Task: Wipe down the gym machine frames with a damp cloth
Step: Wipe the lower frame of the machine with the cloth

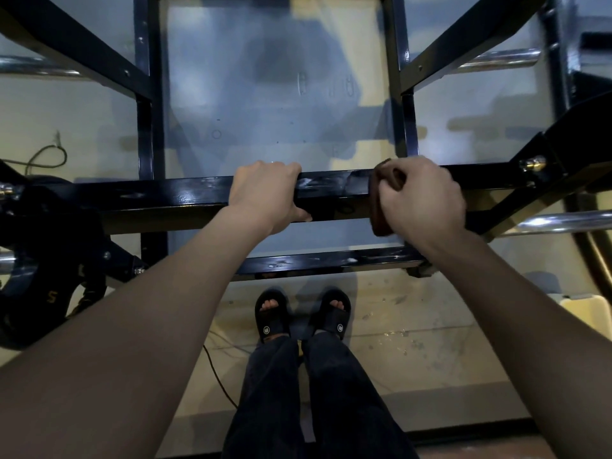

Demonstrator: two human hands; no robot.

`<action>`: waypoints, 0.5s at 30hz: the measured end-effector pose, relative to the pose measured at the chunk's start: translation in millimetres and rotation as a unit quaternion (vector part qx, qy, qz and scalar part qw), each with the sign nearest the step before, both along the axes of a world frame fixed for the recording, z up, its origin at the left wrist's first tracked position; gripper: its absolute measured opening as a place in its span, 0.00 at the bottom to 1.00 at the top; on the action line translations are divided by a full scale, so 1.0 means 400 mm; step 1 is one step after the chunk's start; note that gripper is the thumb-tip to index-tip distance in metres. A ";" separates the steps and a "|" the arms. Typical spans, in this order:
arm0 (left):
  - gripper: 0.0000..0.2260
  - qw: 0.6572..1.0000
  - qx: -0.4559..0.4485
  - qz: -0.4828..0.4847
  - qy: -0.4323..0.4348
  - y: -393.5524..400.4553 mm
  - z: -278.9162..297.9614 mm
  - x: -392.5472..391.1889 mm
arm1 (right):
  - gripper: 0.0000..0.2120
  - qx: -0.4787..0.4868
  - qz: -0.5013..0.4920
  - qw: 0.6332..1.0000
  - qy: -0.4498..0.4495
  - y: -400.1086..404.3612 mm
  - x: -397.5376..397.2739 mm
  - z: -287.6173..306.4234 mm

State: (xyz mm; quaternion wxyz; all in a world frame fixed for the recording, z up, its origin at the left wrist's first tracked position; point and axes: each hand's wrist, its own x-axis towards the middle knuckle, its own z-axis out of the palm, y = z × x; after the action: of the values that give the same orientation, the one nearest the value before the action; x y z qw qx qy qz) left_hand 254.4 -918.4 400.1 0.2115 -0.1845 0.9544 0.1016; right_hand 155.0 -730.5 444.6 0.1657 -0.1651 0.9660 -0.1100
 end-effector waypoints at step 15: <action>0.26 1.000 -0.003 0.015 0.008 0.005 -0.003 0.003 | 0.12 -0.051 0.051 0.997 0.000 -0.066 0.076 -0.018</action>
State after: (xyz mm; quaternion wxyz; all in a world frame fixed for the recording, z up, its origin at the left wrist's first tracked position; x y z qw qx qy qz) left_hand 255.6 -916.4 398.9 0.2021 -0.1986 0.9535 0.1030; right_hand 185.3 -756.7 437.4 0.1623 -0.2226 0.9495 -0.1504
